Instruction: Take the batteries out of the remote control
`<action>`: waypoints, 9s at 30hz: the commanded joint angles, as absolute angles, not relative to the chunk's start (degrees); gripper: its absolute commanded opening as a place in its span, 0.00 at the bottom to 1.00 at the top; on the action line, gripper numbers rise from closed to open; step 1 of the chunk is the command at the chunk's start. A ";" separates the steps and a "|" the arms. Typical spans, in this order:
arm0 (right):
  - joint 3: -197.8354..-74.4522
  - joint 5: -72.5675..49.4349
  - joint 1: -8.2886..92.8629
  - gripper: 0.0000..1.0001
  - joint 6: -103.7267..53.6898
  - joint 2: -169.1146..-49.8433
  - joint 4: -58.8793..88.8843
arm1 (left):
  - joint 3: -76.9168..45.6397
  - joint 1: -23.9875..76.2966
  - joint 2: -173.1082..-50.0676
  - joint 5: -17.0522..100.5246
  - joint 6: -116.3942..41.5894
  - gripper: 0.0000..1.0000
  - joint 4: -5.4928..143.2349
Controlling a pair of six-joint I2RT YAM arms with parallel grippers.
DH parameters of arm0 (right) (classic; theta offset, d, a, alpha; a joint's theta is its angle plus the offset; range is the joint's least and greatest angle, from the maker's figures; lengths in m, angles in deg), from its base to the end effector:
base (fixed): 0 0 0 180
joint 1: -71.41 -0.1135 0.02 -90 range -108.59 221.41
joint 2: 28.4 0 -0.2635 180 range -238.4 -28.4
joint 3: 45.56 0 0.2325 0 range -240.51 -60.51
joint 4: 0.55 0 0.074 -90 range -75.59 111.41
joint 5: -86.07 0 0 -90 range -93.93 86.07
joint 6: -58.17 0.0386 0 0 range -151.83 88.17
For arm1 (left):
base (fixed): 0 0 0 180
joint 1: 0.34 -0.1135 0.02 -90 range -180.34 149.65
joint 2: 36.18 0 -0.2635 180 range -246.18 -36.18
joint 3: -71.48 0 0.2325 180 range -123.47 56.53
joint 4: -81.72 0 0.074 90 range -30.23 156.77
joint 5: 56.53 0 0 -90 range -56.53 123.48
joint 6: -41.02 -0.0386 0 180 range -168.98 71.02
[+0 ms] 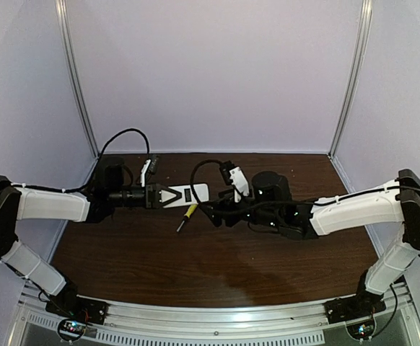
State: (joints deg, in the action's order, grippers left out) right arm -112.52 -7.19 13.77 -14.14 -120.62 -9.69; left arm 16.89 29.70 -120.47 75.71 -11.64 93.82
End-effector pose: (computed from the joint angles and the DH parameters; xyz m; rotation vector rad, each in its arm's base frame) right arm 0.1847 0.2956 0.2463 -0.7108 1.8326 0.9472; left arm 0.2411 -0.1694 0.2295 0.4372 2.0330 -1.4555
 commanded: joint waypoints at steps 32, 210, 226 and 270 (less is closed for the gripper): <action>-114.36 -39.89 24.90 0.55 -1.95 -126.20 -18.32 | 16.90 30.24 -122.02 86.38 -2.80 0.00 104.76; -112.12 5.16 0.06 0.02 10.47 -116.96 15.40 | 38.23 41.93 -123.11 76.00 12.28 0.00 132.66; -110.69 9.42 0.06 0.03 10.18 -114.41 18.57 | 38.03 41.75 -116.10 70.09 6.17 0.00 119.93; -109.38 14.18 1.20 0.31 9.65 -111.71 23.79 | 37.64 40.88 -108.86 61.71 0.67 0.00 107.49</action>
State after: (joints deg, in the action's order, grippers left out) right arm -109.94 11.89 0.91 10.08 -112.95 21.74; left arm 37.68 40.89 -109.61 63.39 1.69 106.56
